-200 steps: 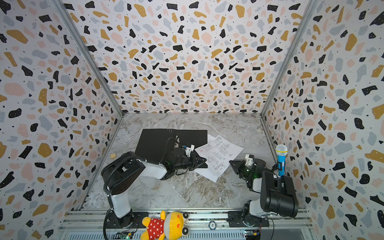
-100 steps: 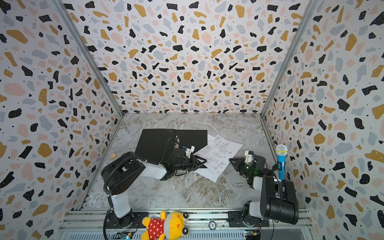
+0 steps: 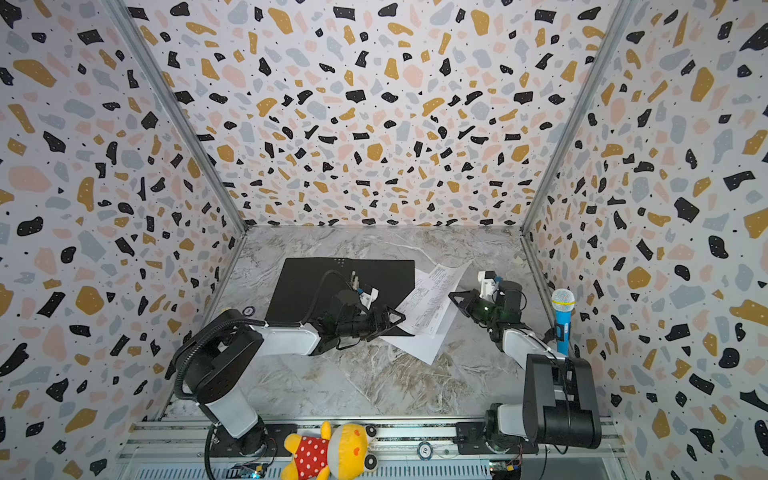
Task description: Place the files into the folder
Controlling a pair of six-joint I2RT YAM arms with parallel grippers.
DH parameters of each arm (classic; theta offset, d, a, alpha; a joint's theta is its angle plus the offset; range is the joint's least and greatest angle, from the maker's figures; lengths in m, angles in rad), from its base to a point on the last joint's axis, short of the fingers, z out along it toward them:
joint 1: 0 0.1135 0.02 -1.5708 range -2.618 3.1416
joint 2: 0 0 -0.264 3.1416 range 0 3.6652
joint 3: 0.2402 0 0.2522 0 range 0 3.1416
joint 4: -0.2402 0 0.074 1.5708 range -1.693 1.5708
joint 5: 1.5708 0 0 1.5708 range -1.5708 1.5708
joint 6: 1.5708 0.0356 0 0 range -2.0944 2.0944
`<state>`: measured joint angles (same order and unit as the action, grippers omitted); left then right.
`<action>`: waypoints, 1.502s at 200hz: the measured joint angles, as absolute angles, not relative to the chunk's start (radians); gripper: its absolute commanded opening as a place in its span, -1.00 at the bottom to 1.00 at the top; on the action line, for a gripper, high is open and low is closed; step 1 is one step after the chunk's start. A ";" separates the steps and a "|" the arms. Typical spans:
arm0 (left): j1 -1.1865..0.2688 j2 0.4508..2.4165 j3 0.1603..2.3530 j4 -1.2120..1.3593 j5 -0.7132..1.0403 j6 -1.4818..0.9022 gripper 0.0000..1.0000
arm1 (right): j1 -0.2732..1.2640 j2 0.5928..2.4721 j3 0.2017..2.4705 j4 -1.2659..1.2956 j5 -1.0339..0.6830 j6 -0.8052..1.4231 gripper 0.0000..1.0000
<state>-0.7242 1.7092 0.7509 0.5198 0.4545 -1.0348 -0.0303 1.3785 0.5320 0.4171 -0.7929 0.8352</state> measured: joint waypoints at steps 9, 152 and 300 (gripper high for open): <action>-0.715 1.702 0.754 0.497 0.450 -1.015 0.91 | -0.008 1.401 0.539 0.409 -0.785 0.831 -1.00; -0.398 1.434 0.741 0.118 0.355 -0.702 0.89 | 0.173 1.706 0.801 0.284 -0.699 0.697 -1.00; -0.303 1.453 0.681 0.066 0.356 -0.600 0.84 | 0.205 1.906 0.963 0.263 -0.748 0.648 -0.81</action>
<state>-0.3027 1.4532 0.6807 0.0662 0.3561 -0.6003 0.2050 1.9060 0.9630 0.2626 -0.7475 0.6483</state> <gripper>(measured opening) 0.922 0.055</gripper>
